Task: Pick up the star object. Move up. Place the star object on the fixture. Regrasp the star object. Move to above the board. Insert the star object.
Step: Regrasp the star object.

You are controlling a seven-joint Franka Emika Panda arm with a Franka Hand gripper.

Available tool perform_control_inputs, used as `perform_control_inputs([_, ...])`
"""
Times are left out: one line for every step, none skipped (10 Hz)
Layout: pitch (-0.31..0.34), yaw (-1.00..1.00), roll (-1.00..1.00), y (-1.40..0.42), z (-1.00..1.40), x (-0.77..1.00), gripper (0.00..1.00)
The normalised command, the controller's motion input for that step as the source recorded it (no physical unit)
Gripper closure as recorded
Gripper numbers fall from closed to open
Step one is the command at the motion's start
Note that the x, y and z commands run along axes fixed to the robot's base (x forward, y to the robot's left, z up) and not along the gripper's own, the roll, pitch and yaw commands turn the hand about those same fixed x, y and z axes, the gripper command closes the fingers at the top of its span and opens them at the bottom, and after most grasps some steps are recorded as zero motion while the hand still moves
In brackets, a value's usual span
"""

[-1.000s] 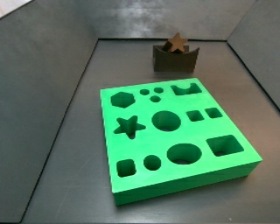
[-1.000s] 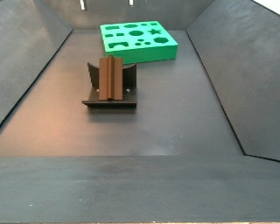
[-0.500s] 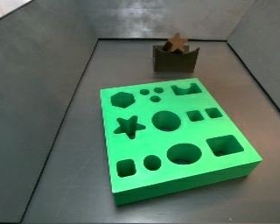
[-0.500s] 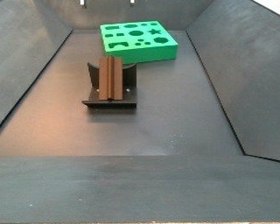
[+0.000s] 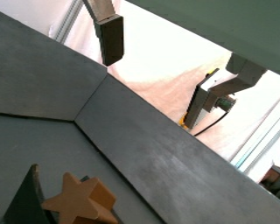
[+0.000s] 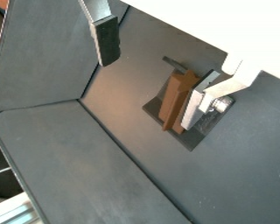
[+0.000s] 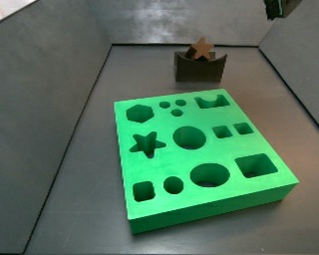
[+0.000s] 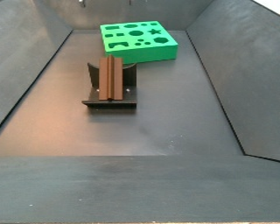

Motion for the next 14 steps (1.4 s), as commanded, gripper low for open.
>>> perform_control_inputs([0.167,0.01,0.22,0.08,-1.00,0.03,0.00])
perform_control_inputs([0.130,0.03,0.19,0.08,-1.00,0.03,0.00])
perform_control_inputs([0.102,0.07,0.15,0.07,-1.00,0.04,0.00])
perform_control_inputs([0.081,0.10,0.11,0.06,-1.00,0.05,0.00])
perform_control_inputs([0.057,0.12,0.09,0.06,-1.00,0.06,0.00])
perform_control_inputs([0.015,0.13,0.07,0.06,-1.00,0.07,0.00])
perform_control_inputs([-0.018,0.13,0.07,0.05,-1.00,0.08,0.00])
perform_control_inputs([-0.039,0.12,0.07,0.05,-1.00,0.09,0.00])
perform_control_inputs([-0.073,0.09,0.07,0.04,-1.00,0.10,0.00])
perform_control_inputs([-0.083,0.08,0.07,0.04,-1.00,0.11,0.00])
perform_control_inputs([-0.099,0.05,0.07,0.03,-0.92,0.11,0.00])
perform_control_inputs([-0.102,0.02,0.07,0.02,-0.72,0.09,0.00])
perform_control_inputs([-0.093,0.01,0.08,0.01,-0.57,0.08,0.00])
perform_control_inputs([-0.087,-0.01,0.08,0.01,-0.47,0.08,0.00])
